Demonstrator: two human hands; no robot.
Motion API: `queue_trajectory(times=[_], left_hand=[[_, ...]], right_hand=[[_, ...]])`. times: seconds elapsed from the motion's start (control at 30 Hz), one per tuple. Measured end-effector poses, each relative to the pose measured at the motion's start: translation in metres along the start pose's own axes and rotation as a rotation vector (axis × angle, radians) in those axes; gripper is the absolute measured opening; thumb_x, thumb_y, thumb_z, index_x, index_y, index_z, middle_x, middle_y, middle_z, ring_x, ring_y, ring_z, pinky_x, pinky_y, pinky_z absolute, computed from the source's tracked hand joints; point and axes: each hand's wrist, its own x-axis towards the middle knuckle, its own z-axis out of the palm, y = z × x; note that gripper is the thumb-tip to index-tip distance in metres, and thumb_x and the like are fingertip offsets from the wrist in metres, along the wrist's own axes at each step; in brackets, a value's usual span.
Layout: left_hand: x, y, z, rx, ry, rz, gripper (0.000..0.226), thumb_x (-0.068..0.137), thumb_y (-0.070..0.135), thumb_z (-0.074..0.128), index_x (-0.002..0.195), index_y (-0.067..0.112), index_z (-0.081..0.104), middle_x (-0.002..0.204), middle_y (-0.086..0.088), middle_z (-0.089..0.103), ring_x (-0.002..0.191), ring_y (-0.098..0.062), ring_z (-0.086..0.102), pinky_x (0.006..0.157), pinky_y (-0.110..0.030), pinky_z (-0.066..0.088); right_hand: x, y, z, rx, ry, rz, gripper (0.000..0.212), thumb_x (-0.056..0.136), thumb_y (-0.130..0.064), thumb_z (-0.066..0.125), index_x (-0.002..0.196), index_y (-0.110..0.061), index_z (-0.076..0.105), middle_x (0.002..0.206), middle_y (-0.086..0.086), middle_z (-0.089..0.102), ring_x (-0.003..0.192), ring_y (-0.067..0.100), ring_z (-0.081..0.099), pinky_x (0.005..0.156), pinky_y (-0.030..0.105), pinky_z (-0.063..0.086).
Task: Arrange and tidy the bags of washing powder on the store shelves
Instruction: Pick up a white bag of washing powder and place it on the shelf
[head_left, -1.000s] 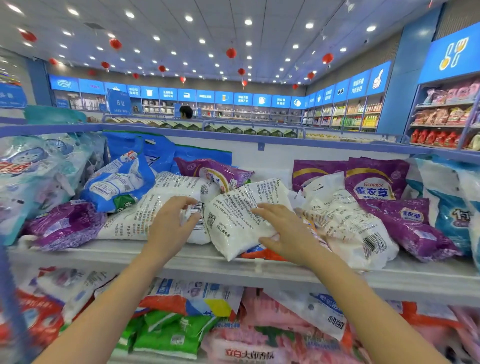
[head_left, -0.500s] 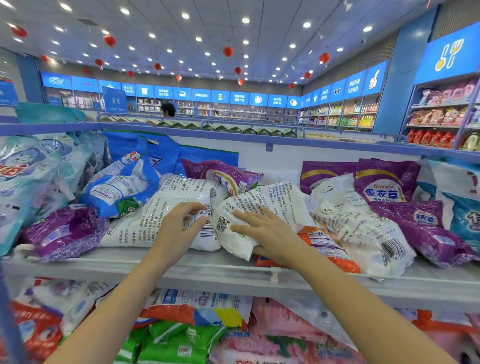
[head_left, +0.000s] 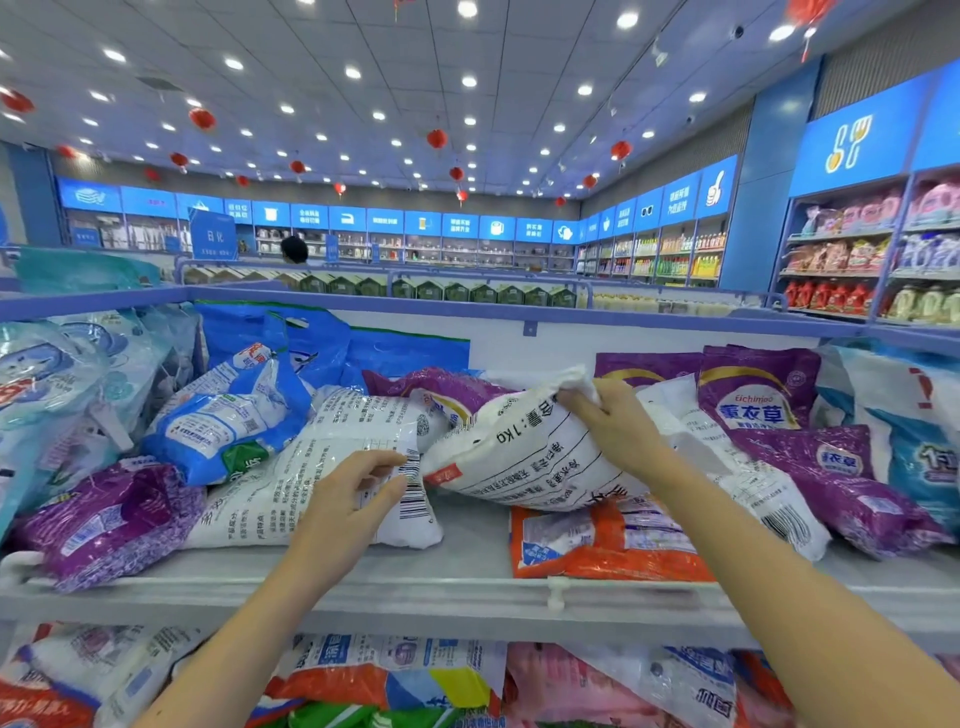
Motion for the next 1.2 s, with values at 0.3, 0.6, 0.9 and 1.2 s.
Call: queue_trajectory(times=[0.3, 0.6, 0.9, 1.2], left_hand=[[0.015, 0.02, 0.035, 0.029, 0.128, -0.069, 0.031, 0.084, 0.027, 0.069, 0.113, 0.022, 0.061, 0.107, 0.007, 0.061, 0.103, -0.011, 0.055, 0.089, -0.028, 0.042], [0.042, 0.081, 0.076, -0.463, 0.111, -0.123, 0.1, 0.054, 0.055, 0.076, 0.139, 0.02, 0.037, 0.128, 0.0, 0.051, 0.113, -0.015, 0.054, 0.087, -0.026, 0.045], [0.054, 0.127, 0.053, -0.641, -0.166, -0.126, 0.099, 0.019, 0.069, 0.082, 0.106, 0.026, 0.066, 0.092, 0.003, 0.074, 0.082, -0.014, 0.07, 0.066, -0.026, 0.056], [0.072, 0.161, 0.073, 0.058, -0.224, -0.219, 0.075, 0.059, 0.066, 0.075, 0.121, 0.031, 0.052, 0.103, 0.024, 0.064, 0.1, -0.002, 0.063, 0.091, -0.027, 0.048]], right_hand=[[0.024, -0.034, -0.068, 0.408, 0.389, 0.265, 0.045, 0.094, -0.048, 0.044, 0.099, -0.004, 0.054, 0.093, 0.006, 0.053, 0.084, 0.014, 0.047, 0.075, 0.029, 0.04], [0.072, -0.051, -0.106, 0.448, 0.391, 0.229, 0.045, 0.094, -0.047, 0.048, 0.062, -0.018, 0.033, 0.059, -0.002, 0.03, 0.05, 0.01, 0.031, 0.047, 0.022, 0.027], [0.105, -0.058, -0.118, 0.047, 0.171, -0.226, 0.056, 0.094, -0.034, 0.055, 0.046, -0.016, 0.032, 0.044, -0.004, 0.027, 0.027, 0.005, 0.021, 0.034, 0.012, 0.02], [0.107, -0.06, -0.07, -0.006, -0.053, -0.362, 0.057, 0.088, -0.04, 0.062, 0.047, -0.019, 0.029, 0.047, -0.004, 0.024, 0.038, 0.007, 0.017, 0.038, 0.018, 0.017]])
